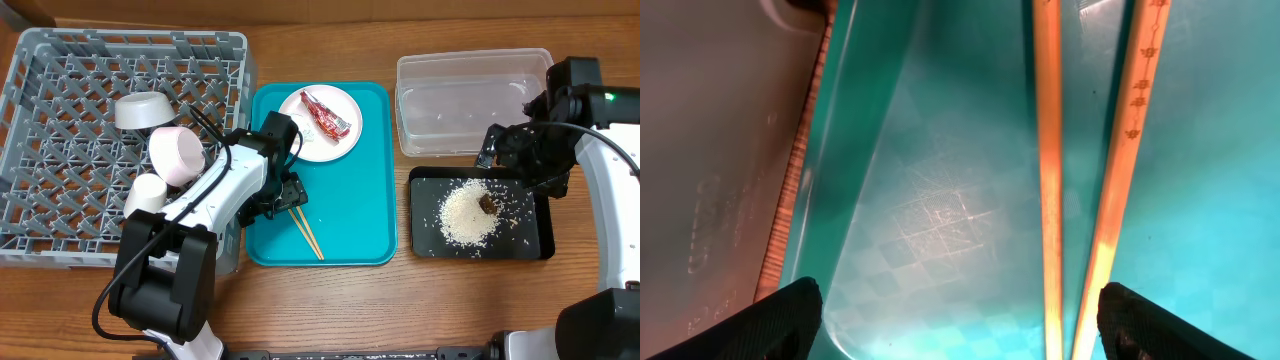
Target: Sort waste into correct bins and load items into the dishwasher
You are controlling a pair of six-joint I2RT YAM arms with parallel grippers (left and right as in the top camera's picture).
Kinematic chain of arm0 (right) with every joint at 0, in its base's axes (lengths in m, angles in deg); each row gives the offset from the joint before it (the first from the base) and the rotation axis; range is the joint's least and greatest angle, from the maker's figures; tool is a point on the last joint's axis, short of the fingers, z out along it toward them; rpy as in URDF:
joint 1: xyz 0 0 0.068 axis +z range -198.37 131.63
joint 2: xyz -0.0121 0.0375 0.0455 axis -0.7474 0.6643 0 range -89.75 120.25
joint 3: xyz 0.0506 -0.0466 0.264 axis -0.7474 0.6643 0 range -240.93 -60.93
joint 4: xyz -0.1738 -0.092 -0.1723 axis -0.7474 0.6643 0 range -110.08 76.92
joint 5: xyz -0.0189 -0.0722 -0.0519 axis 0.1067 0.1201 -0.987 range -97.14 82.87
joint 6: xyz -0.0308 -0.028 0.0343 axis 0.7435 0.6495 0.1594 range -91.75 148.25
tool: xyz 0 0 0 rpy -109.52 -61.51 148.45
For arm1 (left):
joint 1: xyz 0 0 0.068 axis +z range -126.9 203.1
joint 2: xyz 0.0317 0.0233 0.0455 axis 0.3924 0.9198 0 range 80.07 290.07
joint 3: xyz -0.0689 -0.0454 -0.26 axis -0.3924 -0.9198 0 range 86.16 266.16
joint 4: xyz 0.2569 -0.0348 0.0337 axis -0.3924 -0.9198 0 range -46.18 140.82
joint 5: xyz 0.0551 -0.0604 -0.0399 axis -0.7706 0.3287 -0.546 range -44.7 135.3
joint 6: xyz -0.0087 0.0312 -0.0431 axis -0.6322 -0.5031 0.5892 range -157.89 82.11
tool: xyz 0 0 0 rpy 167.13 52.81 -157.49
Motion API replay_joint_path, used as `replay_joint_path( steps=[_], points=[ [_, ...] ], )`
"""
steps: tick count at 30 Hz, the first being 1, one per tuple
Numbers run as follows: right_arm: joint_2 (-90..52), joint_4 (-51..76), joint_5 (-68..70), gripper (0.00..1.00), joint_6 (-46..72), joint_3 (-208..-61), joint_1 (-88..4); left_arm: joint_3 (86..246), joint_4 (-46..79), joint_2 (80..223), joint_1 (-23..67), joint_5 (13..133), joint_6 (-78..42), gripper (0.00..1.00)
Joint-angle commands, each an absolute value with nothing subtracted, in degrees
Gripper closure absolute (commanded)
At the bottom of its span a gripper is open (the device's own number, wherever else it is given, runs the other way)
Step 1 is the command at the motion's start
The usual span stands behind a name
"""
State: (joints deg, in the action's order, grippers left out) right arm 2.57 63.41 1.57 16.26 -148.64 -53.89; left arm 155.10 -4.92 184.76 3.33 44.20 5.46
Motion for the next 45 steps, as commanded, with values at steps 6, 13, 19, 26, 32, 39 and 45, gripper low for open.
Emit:
replay_joint_path(
  steps=[6,13,19,26,32,39,45],
  points=[
    [0.75,63.25,1.29,0.02,16.48,-150.27,-53.76,153.29,-4.2,183.58,3.53,43.41,6.27,0.12],
    [0.75,63.28,1.27,0.02,16.48,-150.27,-53.76,149.55,-0.27,183.58,2.13,43.44,5.53,0.1],
    [0.75,63.28,1.29,0.02,16.48,-150.27,-53.76,147.43,3.01,183.58,0.76,43.44,4.56,0.08],
    [0.75,63.28,1.29,0.02,16.48,-150.27,-53.76,147.3,3.1,183.58,0.08,43.44,4.52,0.43],
    [0.75,63.34,1.29,0.02,16.48,-150.27,-53.76,147.3,3.08,183.58,0.08,43.46,4.54,0.83],
    [0.75,63.47,1.29,0.03,16.48,-150.27,-53.76,147.32,3.01,183.56,0.08,43.44,4.52,0.96],
    [0.75,63.84,1.27,0.02,16.5,-150.27,-53.76,149.95,0.71,183.4,0.27,43.33,4.02,0.96]
  ],
)
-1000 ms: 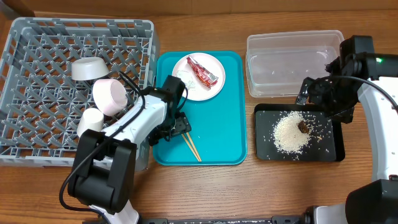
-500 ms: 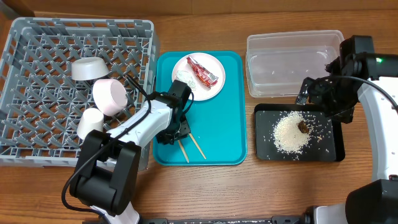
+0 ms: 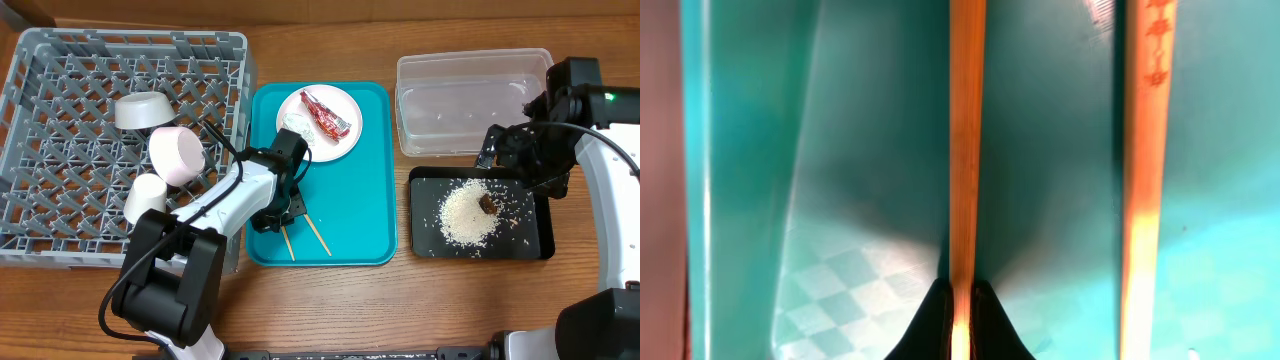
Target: Sort waste into correct bins and load items into the dishwasher
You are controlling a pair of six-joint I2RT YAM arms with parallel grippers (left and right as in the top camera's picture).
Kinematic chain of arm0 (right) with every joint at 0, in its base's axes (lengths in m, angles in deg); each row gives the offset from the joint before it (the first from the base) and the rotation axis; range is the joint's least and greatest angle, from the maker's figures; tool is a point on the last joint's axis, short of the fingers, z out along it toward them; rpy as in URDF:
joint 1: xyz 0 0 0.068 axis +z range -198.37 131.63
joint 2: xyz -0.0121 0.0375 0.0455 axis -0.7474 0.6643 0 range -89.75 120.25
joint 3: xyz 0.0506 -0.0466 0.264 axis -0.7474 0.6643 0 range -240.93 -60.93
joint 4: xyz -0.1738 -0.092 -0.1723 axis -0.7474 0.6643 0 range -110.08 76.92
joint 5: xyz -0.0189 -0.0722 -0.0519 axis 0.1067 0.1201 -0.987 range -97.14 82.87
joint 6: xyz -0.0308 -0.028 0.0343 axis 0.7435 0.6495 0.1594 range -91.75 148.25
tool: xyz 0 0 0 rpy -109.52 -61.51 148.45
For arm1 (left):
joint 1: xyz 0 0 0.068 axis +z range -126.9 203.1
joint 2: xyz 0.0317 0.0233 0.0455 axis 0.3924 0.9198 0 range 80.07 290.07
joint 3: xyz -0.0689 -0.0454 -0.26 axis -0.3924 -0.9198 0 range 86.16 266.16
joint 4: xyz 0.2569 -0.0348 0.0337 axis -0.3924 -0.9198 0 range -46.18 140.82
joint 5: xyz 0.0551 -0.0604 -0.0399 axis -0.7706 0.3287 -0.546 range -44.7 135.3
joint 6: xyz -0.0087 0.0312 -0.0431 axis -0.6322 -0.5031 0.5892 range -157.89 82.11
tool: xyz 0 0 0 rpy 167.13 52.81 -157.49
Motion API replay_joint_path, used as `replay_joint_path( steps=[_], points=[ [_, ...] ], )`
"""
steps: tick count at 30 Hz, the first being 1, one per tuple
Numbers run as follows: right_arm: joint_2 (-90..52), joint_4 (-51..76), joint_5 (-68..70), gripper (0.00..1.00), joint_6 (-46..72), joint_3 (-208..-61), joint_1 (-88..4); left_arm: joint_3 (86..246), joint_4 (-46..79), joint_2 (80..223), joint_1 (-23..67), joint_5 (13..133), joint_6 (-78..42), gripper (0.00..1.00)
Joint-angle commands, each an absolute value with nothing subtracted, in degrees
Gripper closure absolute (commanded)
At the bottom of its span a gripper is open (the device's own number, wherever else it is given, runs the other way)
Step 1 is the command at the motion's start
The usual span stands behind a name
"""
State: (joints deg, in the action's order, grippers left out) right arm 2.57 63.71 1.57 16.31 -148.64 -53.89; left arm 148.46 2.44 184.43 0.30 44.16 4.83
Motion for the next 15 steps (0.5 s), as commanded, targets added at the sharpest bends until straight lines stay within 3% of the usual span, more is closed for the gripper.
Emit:
replay_joint_path(
  steps=[1,15],
  points=[
    [0.75,63.87,1.27,0.02,16.5,-150.27,-53.76,151.39,-0.27,183.21,0.27,43.37,2.99,0.96],
    [0.75,63.87,1.27,0.02,16.5,-150.27,-53.76,178.51,-19.15,178.33,4.01,37.21,-14.93,0.96]
  ],
)
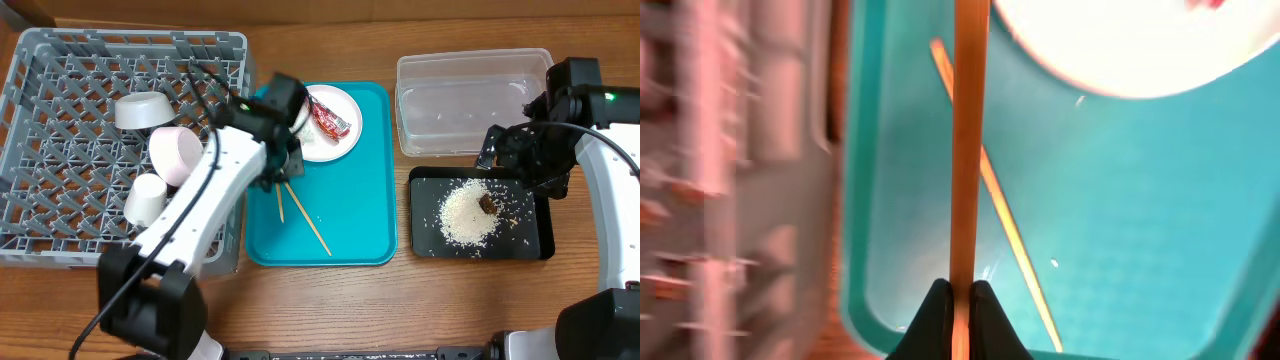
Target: Sort waste into correct bins and load items into the dishwasher
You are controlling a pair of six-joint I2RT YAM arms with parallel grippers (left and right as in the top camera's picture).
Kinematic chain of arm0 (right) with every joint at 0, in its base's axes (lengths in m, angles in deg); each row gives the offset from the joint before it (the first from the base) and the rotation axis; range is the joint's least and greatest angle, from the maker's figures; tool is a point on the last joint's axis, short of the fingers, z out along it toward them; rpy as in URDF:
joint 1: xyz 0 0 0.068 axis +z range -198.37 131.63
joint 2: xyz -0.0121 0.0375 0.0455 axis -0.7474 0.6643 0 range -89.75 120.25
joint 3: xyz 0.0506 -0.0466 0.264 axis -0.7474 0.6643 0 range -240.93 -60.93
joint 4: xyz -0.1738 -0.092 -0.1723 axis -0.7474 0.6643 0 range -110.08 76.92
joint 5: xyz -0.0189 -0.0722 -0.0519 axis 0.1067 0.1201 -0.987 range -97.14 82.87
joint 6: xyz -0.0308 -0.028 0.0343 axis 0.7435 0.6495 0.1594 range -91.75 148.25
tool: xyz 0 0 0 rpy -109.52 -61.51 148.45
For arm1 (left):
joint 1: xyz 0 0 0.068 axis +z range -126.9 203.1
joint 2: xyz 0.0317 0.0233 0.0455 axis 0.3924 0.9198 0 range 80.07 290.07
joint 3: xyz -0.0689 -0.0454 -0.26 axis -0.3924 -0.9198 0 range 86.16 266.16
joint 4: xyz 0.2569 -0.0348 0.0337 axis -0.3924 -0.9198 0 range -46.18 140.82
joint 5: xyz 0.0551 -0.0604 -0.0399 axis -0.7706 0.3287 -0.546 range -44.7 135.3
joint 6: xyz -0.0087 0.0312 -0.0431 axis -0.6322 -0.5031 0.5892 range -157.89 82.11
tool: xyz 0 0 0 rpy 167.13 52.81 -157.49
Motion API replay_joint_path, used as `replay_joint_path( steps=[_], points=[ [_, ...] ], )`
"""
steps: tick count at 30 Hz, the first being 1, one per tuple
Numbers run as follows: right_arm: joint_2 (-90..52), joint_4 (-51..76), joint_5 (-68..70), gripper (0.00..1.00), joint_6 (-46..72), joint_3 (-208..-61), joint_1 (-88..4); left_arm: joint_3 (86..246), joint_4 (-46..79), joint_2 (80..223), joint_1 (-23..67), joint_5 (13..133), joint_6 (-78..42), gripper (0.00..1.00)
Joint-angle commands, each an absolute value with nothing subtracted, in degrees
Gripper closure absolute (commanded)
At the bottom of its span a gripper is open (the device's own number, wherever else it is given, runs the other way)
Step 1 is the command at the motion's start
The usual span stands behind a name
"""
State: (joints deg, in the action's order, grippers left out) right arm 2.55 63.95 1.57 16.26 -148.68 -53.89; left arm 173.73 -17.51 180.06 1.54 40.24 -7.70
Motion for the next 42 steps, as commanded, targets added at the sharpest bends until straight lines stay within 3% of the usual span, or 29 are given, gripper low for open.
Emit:
replay_joint_path(
  steps=[1,14,32,36,39,42],
  points=[
    [0.75,63.87,1.27,0.02,16.5,-150.27,-53.76,179.87,-19.77,178.33,5.11,37.21,-16.7,0.96],
    [0.75,64.11,1.29,0.02,16.5,-150.27,-53.76,181.27,-15.33,181.06,20.25,39.81,-32.29,0.96],
    [0.75,64.3,1.27,0.02,16.48,-150.27,-53.76,181.2,-15.2,187.8,21.28,41.71,-34.49,0.96],
    [0.75,64.35,1.27,0.02,16.5,-150.27,-53.76,181.2,-15.18,187.8,21.26,41.73,-34.47,0.89],
    [0.75,64.5,1.29,0.02,16.5,-150.27,-53.76,181.2,-15.15,187.8,21.26,41.73,-34.45,0.75],
    [0.75,64.52,1.29,0.02,16.48,-150.27,-53.76,181.2,-15.26,187.8,21.26,41.73,-34.06,0.72]
  ],
)
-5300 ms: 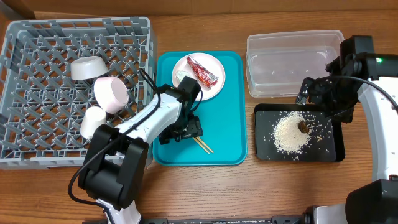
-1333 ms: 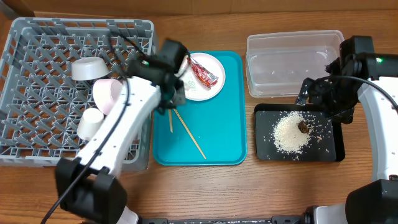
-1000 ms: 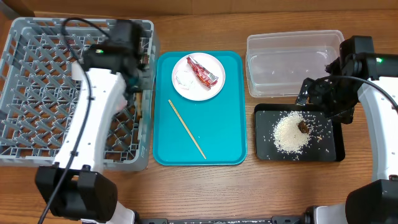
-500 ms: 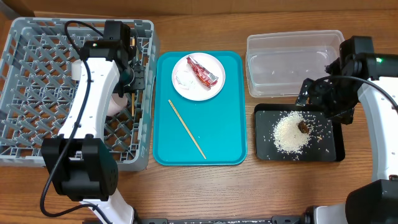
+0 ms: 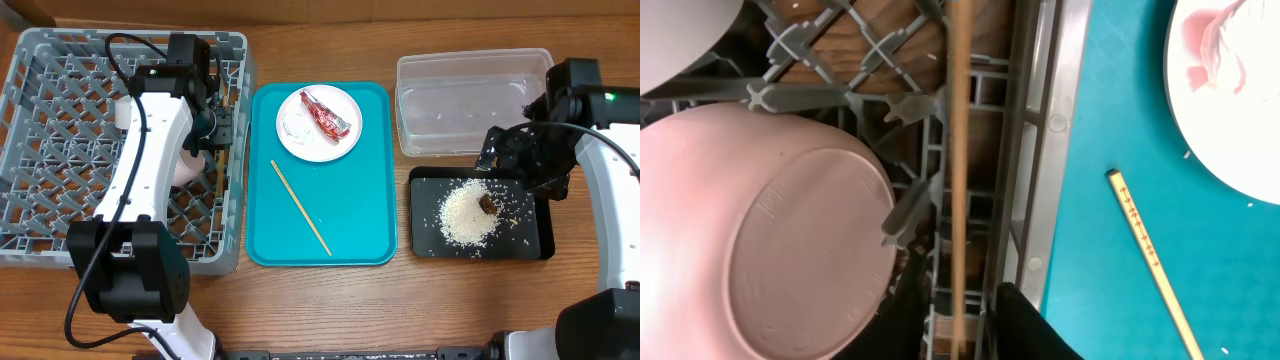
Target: Sort waste into correct bins and load items into the dishwasher
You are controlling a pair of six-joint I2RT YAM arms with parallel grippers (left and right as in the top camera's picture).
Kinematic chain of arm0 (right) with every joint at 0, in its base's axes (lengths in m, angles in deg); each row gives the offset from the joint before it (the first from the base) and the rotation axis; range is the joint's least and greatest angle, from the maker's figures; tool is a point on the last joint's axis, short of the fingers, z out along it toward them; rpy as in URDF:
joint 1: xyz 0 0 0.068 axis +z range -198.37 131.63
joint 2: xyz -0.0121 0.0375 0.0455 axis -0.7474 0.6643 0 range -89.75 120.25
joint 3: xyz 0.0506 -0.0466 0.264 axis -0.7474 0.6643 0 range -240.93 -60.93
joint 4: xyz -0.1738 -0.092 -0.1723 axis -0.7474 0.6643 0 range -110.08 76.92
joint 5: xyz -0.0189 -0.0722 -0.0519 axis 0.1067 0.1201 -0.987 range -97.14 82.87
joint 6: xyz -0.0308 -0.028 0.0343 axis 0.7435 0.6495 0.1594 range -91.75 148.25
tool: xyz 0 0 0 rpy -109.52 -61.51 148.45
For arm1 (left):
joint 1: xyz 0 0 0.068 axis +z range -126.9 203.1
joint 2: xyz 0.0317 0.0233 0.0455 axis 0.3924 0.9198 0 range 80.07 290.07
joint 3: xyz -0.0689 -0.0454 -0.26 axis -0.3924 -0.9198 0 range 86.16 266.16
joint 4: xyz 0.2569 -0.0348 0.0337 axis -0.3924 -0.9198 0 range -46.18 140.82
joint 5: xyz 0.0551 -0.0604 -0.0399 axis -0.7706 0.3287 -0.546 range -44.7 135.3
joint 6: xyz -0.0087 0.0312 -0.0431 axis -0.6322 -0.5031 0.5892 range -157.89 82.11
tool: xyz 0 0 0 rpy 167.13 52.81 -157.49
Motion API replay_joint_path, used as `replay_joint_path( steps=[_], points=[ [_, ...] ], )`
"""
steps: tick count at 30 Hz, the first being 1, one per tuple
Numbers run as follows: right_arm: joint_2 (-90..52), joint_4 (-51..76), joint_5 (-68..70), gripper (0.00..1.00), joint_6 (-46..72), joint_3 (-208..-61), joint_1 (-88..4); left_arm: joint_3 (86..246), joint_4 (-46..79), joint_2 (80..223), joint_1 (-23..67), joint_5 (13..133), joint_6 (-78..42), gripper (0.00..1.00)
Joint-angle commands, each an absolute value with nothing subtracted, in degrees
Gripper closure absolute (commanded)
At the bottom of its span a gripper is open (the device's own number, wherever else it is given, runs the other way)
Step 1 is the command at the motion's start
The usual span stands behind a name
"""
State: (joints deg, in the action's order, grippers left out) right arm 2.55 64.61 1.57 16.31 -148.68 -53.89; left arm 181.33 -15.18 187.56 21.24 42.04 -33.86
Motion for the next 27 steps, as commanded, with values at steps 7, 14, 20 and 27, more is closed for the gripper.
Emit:
replay_joint_path(
  steps=[7,14,20,27],
  points=[
    [0.75,64.5,1.29,0.02,16.48,-150.27,-53.76,181.2,-15.42,187.8,20.69,47.83,-31.46,0.7],
    [0.75,64.43,1.29,0.02,16.48,-150.27,-53.76,181.2,-18.04,187.75,15.31,59.61,-26.6,0.7],
    [0.75,64.24,1.29,0.02,16.48,-150.27,-53.76,181.07,-18.65,187.77,6.31,56.46,-16.11,0.66],
    [0.75,64.26,1.27,0.02,16.5,-150.27,-53.76,178.69,-18.08,188.8,-3.33,45.88,0.08,0.58]
  ],
)
